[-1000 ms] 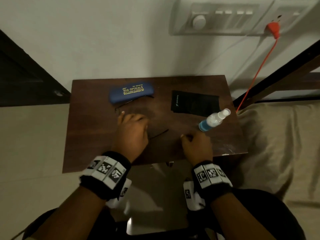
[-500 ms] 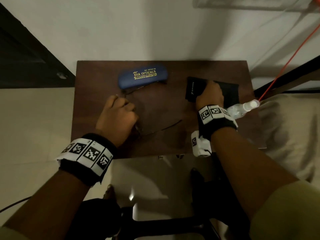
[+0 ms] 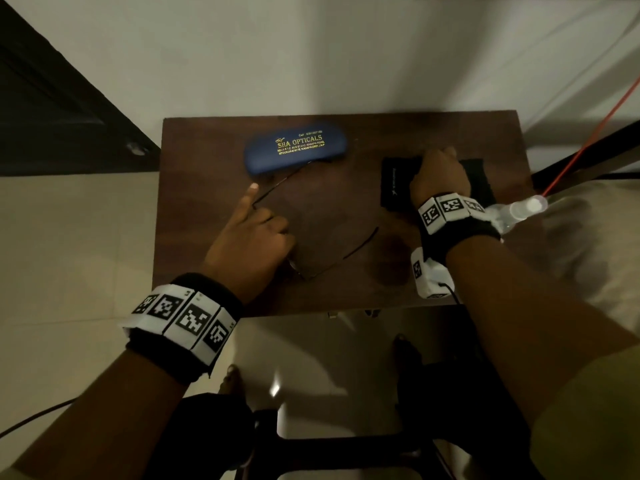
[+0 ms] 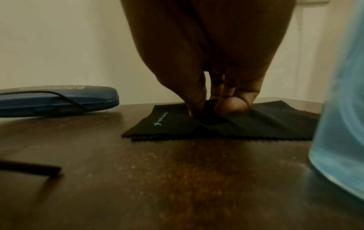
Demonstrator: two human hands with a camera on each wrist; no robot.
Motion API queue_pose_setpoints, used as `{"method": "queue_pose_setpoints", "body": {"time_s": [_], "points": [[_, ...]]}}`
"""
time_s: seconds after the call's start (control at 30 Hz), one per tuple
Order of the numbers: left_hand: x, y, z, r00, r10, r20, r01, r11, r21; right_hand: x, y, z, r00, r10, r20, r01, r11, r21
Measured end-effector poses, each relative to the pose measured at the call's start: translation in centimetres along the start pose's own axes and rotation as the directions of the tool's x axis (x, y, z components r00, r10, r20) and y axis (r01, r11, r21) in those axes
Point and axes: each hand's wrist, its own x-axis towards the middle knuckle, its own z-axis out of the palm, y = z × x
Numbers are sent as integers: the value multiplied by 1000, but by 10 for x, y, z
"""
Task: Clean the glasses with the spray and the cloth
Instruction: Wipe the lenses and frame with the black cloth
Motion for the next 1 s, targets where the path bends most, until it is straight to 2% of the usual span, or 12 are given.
{"method": "queue_pose_setpoints", "body": {"time_s": [0.23, 0.37, 0.5, 0.63, 0.7, 0.73, 0.8, 0.83, 0.87, 1.0], "points": [[1, -2, -3, 995, -94, 12, 94, 995, 18, -28, -14, 2, 986, -121, -115, 115, 992, -53], [-3, 1, -13, 992, -129, -11, 129, 991, -19, -50, -21, -8, 942, -193, -276, 206, 978, 18], [-13, 4, -32, 982, -175, -66, 170, 982, -83, -68, -23, -26, 921, -166, -353, 257, 938, 232], [-19, 7, -62, 967, -251, -48, 222, 918, -329, -79, -18, -51, 915, -62, -398, 260, 846, 465], [-22, 11, -73, 944, -329, 11, 279, 783, -555, -83, -12, -62, 916, 16, -401, 246, 768, 591], [-24, 12, -77, 927, -370, 62, 302, 636, -710, -85, -10, -67, 917, 57, -394, 239, 714, 658], [-26, 16, -84, 886, -433, 167, 295, 247, -923, -91, -4, -74, 926, 109, -361, 232, 589, 774], [-28, 19, -85, 869, -450, 204, 272, 93, -958, -95, -1, -75, 937, 105, -334, 233, 525, 819], [-28, 23, -85, 855, -464, 232, 252, -19, -967, -101, 2, -75, 948, 85, -307, 233, 469, 852], [-28, 37, -73, 795, -483, 367, 231, -318, -920, -126, 9, -60, 980, -6, -201, 192, 328, 925]]}}
